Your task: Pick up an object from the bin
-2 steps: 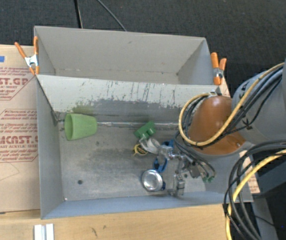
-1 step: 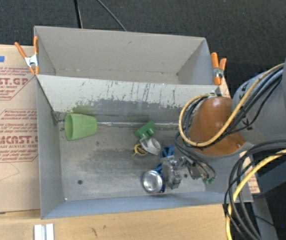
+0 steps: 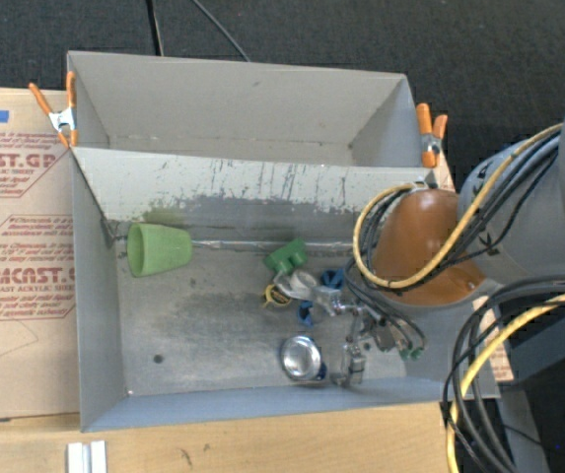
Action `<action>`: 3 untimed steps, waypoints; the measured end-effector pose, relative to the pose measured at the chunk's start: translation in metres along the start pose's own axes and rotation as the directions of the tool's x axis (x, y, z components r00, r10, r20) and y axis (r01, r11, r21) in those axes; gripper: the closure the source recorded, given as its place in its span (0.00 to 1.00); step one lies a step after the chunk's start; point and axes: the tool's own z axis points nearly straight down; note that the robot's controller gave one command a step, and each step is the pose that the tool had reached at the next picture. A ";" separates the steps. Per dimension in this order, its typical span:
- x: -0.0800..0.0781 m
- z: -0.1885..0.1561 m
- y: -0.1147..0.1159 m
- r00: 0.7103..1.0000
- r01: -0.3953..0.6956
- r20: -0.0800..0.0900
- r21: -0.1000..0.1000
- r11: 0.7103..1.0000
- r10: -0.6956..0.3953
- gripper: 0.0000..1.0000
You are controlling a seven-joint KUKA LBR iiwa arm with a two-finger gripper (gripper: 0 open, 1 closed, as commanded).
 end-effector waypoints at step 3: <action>-0.016 -0.170 0.078 0.809 0.588 0.000 -0.003 0.809 -0.588 1.00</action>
Offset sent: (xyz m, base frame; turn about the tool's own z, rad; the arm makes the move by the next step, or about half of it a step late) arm 0.0033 0.0849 0.0015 -0.6144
